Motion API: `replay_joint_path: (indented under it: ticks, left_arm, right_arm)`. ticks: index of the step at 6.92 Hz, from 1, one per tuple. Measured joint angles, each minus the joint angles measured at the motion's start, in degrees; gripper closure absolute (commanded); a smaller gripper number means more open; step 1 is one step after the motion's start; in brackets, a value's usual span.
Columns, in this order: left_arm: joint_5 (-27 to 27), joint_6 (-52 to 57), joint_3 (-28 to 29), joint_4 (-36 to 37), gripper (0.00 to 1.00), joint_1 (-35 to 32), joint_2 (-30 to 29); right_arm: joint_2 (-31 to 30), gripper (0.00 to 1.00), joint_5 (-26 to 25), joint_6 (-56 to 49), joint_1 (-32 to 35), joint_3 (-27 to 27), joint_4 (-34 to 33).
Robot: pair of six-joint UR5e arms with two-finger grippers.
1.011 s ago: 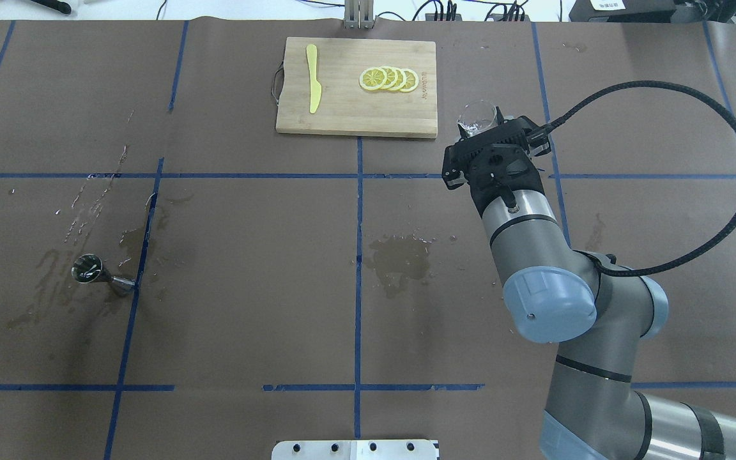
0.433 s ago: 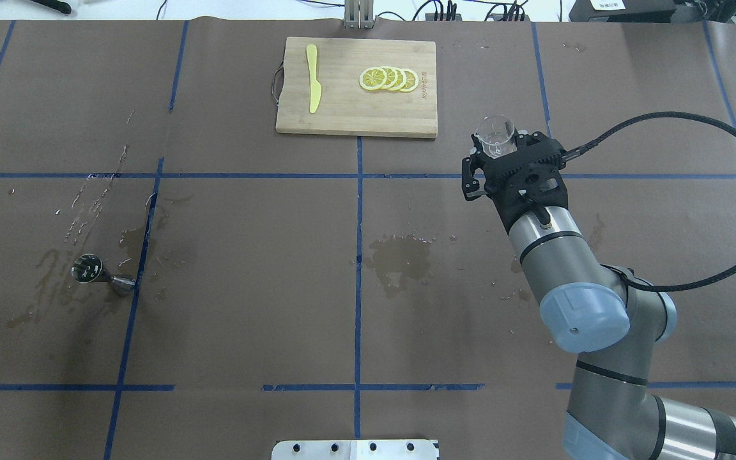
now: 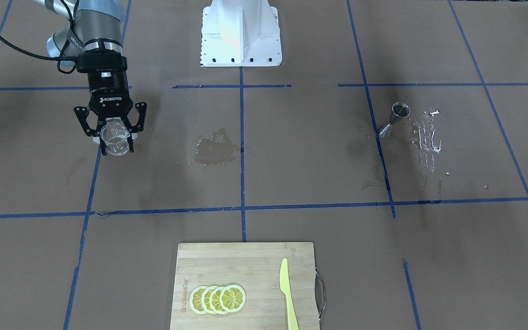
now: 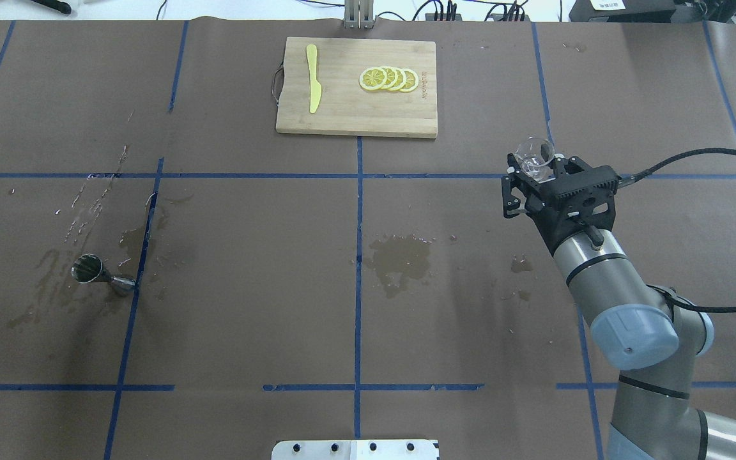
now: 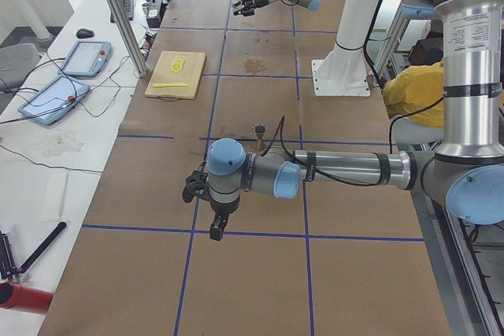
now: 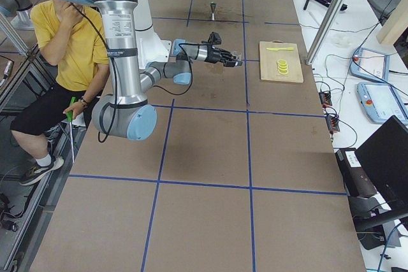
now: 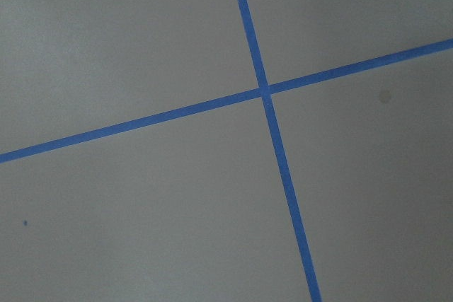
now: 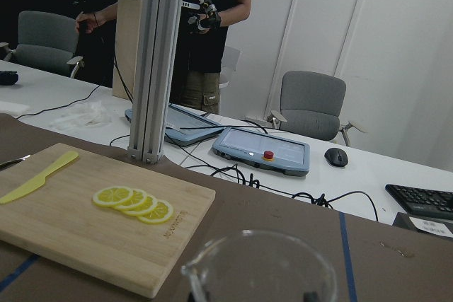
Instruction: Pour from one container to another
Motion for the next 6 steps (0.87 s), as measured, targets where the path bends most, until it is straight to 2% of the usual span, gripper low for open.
replay_joint_path:
  ticks: [3, 4, 6]
  left_arm:
    - [-0.1, 0.0, -0.3, 0.1, 0.00, 0.0, -0.3]
    - [-0.1, 0.0, -0.2, 0.1, 0.00, 0.0, -0.4]
    - [-0.1, 0.0, -0.2, 0.1, 0.00, 0.0, -0.4]
  right_arm:
    - [-9.8, 1.00, -0.6, 11.0, -3.3, -0.4, 2.4]
    - [-11.9, 1.00, -2.2, 13.2, -5.1, -1.7, 4.2]
    - [-13.1, 1.00, -8.6, 16.5, -9.9, -6.9, 9.2]
